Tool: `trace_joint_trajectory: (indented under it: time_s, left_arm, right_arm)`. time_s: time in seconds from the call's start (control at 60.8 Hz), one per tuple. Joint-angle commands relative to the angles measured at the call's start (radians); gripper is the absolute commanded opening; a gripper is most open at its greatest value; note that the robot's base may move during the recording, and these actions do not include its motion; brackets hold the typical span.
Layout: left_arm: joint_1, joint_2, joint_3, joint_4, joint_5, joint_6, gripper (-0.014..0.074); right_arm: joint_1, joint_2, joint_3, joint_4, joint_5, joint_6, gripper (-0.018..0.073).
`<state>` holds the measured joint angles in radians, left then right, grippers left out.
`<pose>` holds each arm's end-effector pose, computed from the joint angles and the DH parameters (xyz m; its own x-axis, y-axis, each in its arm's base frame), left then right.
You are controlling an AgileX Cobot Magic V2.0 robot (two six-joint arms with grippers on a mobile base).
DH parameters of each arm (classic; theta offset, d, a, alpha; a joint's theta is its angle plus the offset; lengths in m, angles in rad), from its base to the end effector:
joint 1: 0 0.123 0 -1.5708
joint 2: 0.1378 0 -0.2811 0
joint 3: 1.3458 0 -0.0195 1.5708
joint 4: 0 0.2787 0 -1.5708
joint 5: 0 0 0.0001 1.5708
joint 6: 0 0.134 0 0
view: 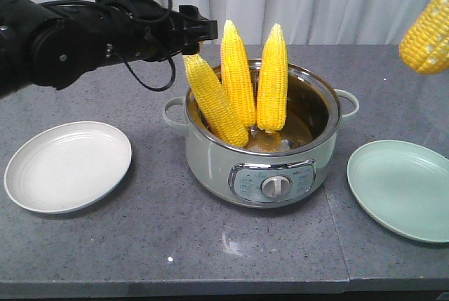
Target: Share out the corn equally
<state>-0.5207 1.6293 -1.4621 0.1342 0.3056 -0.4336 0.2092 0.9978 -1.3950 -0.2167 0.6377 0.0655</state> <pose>0.4003 -0.2233 0.3457 -0.4490 -0.0890 -0.8891 0.3456 0.9003 -0.2647 0.2487 0.0352 0.5060 -0.1287 -0.1382 -0.9820 -0.0967 0.9873 -0.1263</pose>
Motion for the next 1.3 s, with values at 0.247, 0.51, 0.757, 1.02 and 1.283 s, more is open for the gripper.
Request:
trace_joint_trajectory:
  time_s: [0.247, 0.51, 0.757, 1.02, 1.283]
  left_arm:
    - [-0.001, 0.015, -0.067, -0.007, -0.058, -0.012, 0.0485]
    - [-0.001, 0.072, -0.067, -0.007, -0.057, -0.012, 0.0485]
    - [-0.001, 0.108, -0.067, -0.04, -0.051, -0.011, 0.0485]
    - [-0.001, 0.108, -0.067, -0.042, 0.003, -0.011, 0.0449]
    - [-0.002, 0.108, -0.067, -0.05, 0.019, -0.011, 0.0141]
  right_arm:
    - [-0.001, -0.011, -0.023, -0.051, -0.046, -0.005, -0.0005]
    - [-0.001, -0.011, -0.023, -0.051, -0.037, -0.005, -0.0005]
    - [-0.001, -0.011, -0.023, -0.062, -0.03, -0.005, -0.0005]
    - [-0.001, -0.011, -0.023, -0.066, -0.028, -0.005, -0.0005]
    - [-0.001, -0.011, -0.023, -0.066, -0.028, -0.005, -0.0005]
